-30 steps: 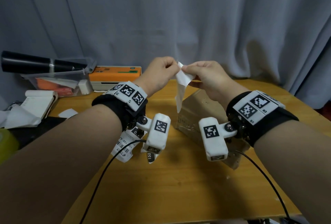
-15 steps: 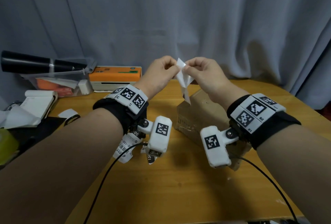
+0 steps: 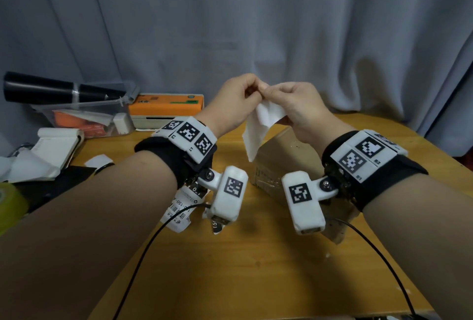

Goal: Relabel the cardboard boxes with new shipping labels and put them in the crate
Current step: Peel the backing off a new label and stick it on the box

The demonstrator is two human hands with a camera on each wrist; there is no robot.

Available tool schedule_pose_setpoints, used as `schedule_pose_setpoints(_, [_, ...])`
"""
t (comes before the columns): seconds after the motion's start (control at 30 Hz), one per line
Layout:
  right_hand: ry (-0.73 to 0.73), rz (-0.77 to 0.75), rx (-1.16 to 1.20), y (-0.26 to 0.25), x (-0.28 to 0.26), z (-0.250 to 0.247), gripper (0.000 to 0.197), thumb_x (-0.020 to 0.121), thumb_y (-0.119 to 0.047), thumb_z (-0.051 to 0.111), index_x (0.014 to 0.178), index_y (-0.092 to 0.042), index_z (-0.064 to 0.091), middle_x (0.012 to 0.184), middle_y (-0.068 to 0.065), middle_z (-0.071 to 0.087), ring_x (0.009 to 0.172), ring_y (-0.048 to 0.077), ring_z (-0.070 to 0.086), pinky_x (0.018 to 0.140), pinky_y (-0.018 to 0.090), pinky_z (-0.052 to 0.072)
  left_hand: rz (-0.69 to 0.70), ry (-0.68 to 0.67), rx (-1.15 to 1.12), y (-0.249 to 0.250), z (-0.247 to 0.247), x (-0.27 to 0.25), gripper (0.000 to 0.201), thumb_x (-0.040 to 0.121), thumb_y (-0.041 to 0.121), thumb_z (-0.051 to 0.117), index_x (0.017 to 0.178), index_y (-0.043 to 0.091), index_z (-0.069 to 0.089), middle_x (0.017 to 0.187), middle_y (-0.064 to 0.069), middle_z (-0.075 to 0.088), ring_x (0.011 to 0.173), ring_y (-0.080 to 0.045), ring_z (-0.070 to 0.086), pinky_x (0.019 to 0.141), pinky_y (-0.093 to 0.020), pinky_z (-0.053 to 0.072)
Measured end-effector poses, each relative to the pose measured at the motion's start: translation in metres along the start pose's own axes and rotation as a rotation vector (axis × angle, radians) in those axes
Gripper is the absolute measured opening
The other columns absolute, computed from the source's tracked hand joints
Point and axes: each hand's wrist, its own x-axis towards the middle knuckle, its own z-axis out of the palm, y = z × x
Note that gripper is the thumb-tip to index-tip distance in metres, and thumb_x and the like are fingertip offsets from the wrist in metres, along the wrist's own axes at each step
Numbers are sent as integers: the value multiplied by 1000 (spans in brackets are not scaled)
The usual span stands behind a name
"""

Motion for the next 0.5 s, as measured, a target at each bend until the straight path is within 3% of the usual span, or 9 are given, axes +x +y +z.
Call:
schedule_pose_setpoints(0.07, [-19,-6,-16,0,-1,-2,19,86,-19,67,78,-2,67,76,15,65,66,21,62,60,27,51,-9,-1,-9,0,-1,-1,15,92,10,53,93,-2,62,86,-14,62,79,-14,54,74,-31,46])
schedule_pose_setpoints(0.23, [34,29,-53,3,0,0,20,88,-15,64,69,-8,62,53,-1,59,51,10,54,51,22,45,-64,-20,-69,-5,-1,-4,16,93,13,52,83,2,56,78,-9,49,73,-14,44,68,-26,37])
schedule_pose_setpoints(0.4, [76,44,-98,7,-1,8,19,91,-19,60,77,-6,63,65,4,59,58,14,55,54,24,44,-153,21,-168,-10,1,-8,15,90,8,49,76,5,52,74,-9,44,71,-16,41,67,-28,35])
schedule_pose_setpoints(0.5, [132,64,-59,11,1,12,19,92,-19,57,82,-3,61,76,15,58,68,23,53,64,32,45,-215,70,-253,-14,2,-10,18,91,4,46,72,6,49,71,-5,44,68,-11,44,62,-10,38])
